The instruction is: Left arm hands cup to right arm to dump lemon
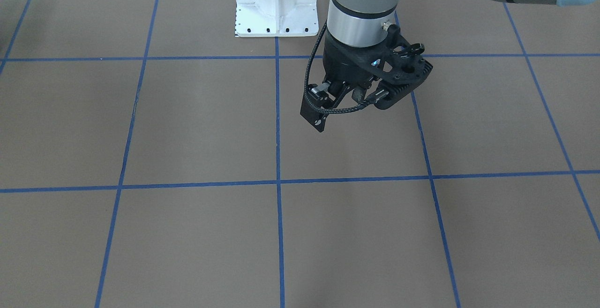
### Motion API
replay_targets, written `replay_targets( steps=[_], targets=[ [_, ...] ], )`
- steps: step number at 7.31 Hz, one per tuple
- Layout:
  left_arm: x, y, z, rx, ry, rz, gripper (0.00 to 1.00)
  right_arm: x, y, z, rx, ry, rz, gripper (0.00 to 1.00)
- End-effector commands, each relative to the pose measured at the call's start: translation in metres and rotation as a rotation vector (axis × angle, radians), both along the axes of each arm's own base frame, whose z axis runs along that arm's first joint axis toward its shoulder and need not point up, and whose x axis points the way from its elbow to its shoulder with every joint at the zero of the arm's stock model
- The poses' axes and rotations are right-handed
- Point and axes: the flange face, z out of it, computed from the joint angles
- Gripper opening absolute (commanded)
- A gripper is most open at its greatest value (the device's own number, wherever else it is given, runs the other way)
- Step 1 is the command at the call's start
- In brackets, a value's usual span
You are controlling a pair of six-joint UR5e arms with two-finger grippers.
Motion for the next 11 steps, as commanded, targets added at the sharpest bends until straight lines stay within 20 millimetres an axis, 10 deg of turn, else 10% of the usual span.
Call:
replay_targets(
  steps=[1,6,11],
  targets=[
    [-0.004,-0.002,-0.002,0.016,-0.006,-0.004,1.0,0.003,0.004,0.002,-0.025,-0.098,0.008,0.0],
    [-0.004,-0.002,-0.008,0.031,-0.006,-0.001,1.0,0.008,0.007,-0.002,-0.04,-0.16,-0.015,0.0],
    [-0.001,-0.002,-0.011,0.028,0.002,0.012,1.0,-0.006,-0.047,-0.059,0.059,0.112,-0.035,0.0]
  ],
)
